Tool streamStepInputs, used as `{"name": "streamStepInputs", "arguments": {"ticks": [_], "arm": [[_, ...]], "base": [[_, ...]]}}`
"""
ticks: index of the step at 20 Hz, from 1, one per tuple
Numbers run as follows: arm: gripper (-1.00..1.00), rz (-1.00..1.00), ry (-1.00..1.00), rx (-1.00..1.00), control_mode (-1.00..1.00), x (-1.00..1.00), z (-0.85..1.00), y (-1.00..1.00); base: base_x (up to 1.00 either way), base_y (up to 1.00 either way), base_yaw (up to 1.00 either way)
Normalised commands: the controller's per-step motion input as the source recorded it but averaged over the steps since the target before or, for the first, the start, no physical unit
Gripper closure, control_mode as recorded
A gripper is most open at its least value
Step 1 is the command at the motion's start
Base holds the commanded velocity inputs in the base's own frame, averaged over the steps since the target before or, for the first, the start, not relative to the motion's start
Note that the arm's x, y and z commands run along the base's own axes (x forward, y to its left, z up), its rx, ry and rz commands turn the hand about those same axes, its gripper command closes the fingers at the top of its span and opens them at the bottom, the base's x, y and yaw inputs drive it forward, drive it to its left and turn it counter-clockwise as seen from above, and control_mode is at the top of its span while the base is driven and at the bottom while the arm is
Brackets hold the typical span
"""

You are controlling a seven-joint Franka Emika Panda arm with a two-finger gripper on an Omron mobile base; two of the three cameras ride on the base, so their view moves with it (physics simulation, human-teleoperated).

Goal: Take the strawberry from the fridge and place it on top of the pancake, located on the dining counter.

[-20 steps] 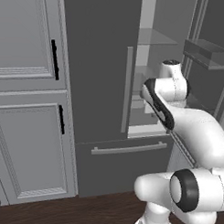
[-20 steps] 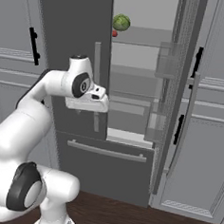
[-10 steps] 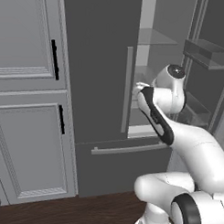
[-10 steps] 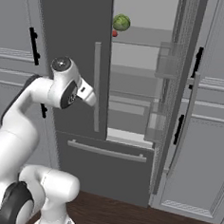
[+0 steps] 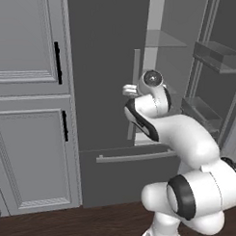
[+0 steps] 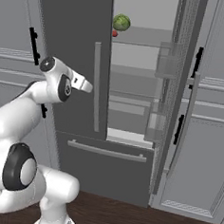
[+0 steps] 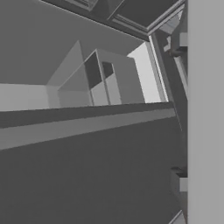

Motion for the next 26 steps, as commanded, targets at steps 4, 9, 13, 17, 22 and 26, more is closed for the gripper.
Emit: {"name": "streamStepInputs", "arguments": {"ticks": [4, 9, 13, 17, 22, 26], "arm": [[-1.00, 0.00, 0.00, 0.02, -1.00, 0.41, 0.27, -0.07], [-1.00, 0.03, 0.01, 0.10, -1.00, 0.48, 0.00, -0.16], [-1.00, 0.13, 0.00, -0.13, -1.00, 0.43, 0.03, -0.05], [-1.00, 0.11, 0.00, -0.01, -1.00, 0.21, 0.00, -0.08], [-1.00, 0.00, 0.00, 0.00, -1.00, 0.22, 0.00, 0.00], [-1.00, 0.00, 0.00, 0.00, -1.00, 0.36, 0.00, 0.00]], "base": [[0.00, 0.00, 0.00], [0.00, 0.00, 0.00], [0.00, 0.00, 0.00], [0.00, 0.00, 0.00], [0.00, 0.00, 0.00], [0.00, 0.00, 0.00]]}}
